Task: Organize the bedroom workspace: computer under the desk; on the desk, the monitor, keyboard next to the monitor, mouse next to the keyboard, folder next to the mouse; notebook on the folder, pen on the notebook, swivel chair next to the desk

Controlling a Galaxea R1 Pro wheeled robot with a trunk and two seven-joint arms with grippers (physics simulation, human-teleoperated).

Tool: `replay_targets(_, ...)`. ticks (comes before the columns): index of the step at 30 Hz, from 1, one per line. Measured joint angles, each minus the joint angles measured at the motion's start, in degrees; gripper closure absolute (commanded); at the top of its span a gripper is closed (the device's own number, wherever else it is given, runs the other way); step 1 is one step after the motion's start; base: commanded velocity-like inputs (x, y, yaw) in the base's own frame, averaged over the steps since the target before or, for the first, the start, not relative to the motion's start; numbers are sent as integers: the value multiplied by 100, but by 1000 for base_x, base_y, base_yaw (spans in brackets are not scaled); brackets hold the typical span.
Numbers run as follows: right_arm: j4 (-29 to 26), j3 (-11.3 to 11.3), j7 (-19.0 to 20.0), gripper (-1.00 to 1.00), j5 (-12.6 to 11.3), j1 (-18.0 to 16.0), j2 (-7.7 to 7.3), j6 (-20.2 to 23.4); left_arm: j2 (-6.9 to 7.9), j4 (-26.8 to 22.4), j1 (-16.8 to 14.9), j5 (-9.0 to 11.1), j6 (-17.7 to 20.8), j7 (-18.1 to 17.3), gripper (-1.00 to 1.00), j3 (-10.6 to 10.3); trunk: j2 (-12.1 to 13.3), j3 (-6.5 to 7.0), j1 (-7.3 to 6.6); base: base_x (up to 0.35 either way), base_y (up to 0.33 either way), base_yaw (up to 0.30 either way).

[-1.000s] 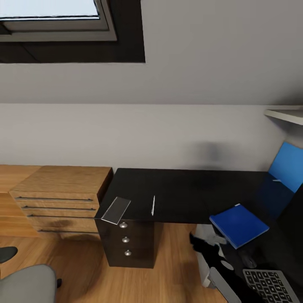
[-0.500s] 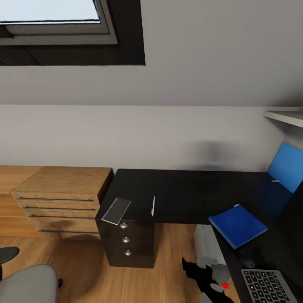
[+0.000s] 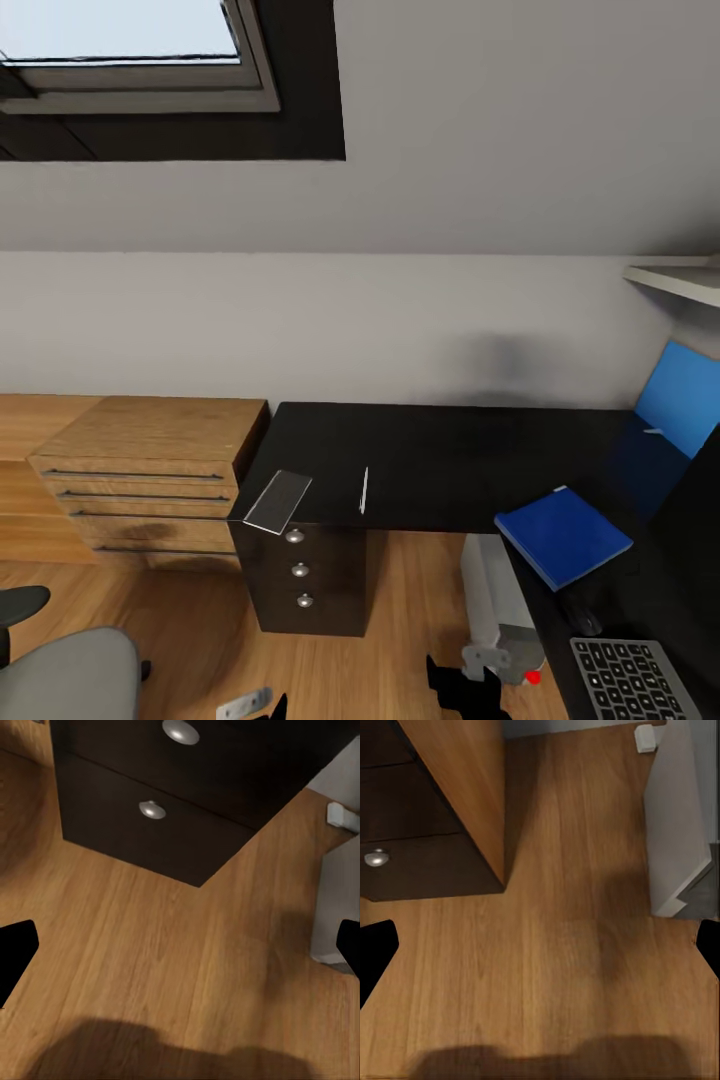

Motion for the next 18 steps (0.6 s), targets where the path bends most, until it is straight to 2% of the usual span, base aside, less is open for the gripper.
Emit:
replay_targets(4,130,12,3,-100,3,0,-2,-12,67,42,0,-22,-8,-1,-100,-6,161,72,-88,0,0,0)
replay_targets(18,262,29,4,-100,-3,-1,36,-13,96,56,0,-28,-10,6,-100,-6,164,74,-89,0,0,0)
